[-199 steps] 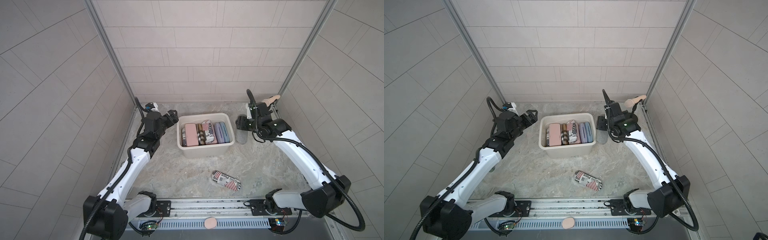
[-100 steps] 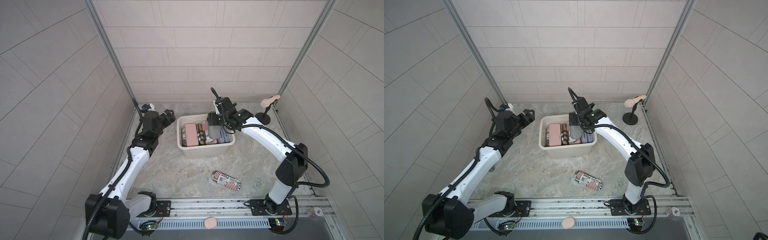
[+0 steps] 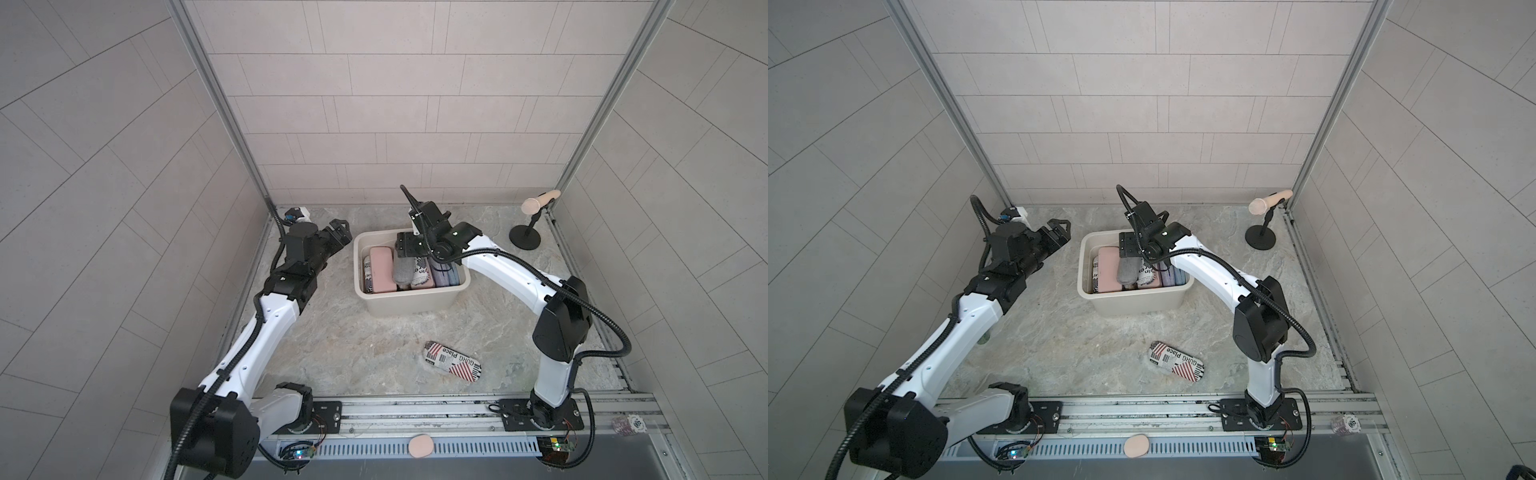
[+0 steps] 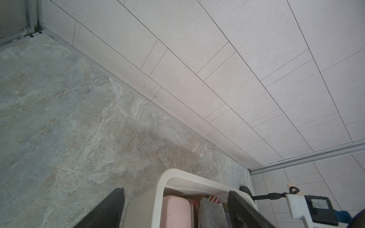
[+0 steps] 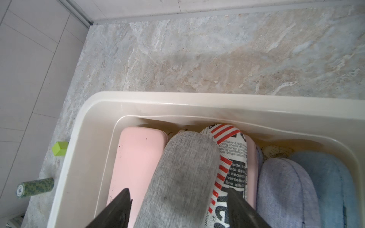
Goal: Put the glasses cases into the storage boxes
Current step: Place the glasses case in the storage box, then adjust the glasses case at the center of the board.
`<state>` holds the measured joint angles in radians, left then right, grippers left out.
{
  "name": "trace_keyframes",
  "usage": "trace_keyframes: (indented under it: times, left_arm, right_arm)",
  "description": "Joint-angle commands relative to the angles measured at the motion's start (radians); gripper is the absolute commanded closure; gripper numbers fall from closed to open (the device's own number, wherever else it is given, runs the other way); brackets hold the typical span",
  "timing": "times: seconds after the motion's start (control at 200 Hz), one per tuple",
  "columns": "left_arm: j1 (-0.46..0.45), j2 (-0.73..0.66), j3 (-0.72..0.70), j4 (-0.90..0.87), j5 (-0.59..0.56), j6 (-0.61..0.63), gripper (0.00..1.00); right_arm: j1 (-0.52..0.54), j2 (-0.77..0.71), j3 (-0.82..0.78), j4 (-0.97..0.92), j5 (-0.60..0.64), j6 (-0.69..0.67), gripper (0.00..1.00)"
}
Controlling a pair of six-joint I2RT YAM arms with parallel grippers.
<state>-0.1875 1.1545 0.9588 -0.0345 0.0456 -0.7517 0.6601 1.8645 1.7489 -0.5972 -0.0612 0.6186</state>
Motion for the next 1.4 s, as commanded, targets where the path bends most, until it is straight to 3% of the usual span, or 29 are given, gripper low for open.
trace_keyframes:
  times: [0.0, 0.38, 0.775, 1.396]
  left_arm:
    - [0.008, -0.002, -0.009, 0.023, 0.002, -0.014, 0.11]
    - [0.008, 0.0, -0.009, 0.032, 0.019, -0.021, 0.11]
    - [-0.006, 0.025, -0.012, 0.151, 0.183, -0.01, 0.14]
    - [-0.209, 0.129, 0.072, 0.134, 0.356, 0.096, 0.14]
  right_arm:
    - [0.007, -0.023, 0.018, -0.013, 0.028, 0.011, 0.21]
    - [0.028, -0.12, -0.005, -0.061, 0.056, -0.054, 0.22]
    - [0.028, -0.429, -0.329, -0.017, 0.236, -0.089, 0.22]
    - [0.03, -0.75, -0.721, -0.156, 0.302, -0.166, 0.19]
